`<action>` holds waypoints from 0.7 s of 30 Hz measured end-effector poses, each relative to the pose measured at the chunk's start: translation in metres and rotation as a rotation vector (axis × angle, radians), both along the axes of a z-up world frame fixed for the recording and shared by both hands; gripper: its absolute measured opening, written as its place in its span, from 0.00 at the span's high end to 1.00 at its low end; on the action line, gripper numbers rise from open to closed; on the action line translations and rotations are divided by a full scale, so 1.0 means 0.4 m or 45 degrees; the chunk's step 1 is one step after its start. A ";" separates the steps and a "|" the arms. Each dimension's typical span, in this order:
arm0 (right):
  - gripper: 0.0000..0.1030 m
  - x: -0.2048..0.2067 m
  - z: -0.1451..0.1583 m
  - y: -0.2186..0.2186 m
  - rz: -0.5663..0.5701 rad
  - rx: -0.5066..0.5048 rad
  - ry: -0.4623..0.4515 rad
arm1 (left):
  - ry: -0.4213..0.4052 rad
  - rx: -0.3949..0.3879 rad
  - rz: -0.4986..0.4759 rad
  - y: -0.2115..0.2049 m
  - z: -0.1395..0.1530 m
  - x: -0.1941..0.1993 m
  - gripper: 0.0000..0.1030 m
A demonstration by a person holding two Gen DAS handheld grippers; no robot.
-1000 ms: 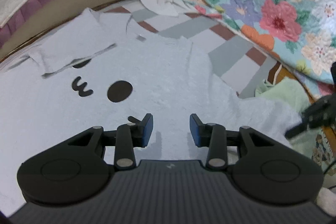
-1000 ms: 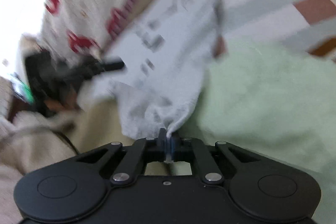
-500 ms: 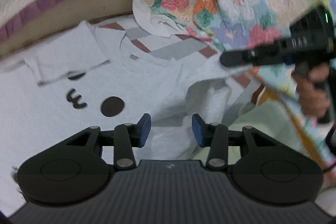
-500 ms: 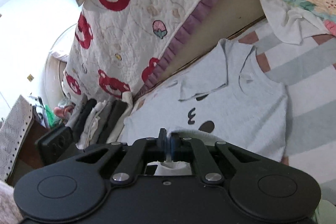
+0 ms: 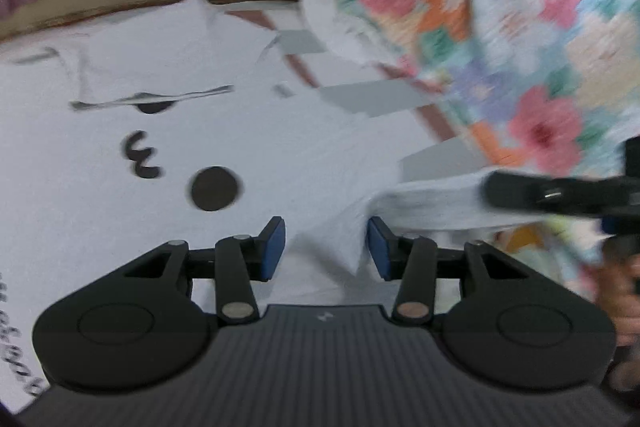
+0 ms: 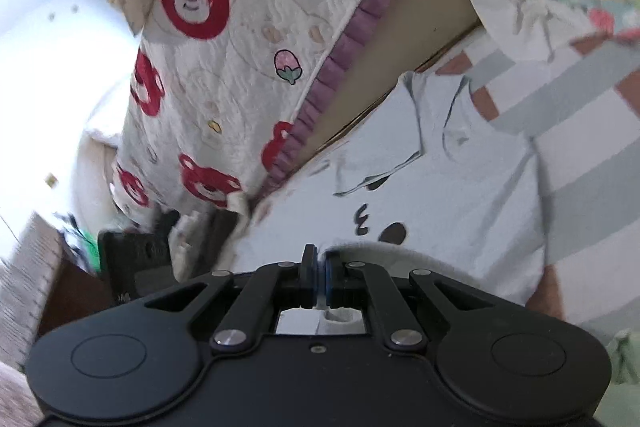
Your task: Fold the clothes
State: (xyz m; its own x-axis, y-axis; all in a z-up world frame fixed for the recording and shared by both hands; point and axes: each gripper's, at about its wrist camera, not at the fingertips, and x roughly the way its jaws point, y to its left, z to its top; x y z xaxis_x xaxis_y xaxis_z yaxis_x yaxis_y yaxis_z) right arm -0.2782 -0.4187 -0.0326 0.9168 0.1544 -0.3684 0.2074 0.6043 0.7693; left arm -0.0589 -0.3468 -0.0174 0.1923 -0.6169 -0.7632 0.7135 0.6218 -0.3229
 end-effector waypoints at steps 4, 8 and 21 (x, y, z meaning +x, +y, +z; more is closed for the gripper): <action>0.94 -0.013 0.012 0.010 0.002 -0.011 -0.034 | -0.005 0.106 0.010 -0.002 -0.013 0.007 0.57; 0.94 -0.030 0.029 0.016 -0.002 -0.045 -0.049 | -0.006 0.161 0.016 0.014 -0.015 0.013 0.57; 0.94 -0.026 0.021 0.017 -0.032 -0.074 -0.028 | -0.041 0.055 -0.081 0.067 0.076 -0.014 0.97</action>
State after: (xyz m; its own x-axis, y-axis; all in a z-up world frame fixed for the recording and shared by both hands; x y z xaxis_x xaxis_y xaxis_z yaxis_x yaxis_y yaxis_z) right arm -0.2886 -0.4117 -0.0241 0.9280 0.1099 -0.3559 0.2068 0.6427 0.7377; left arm -0.0644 -0.3202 0.0129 0.1787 -0.5956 -0.7832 0.7615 0.5877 -0.2732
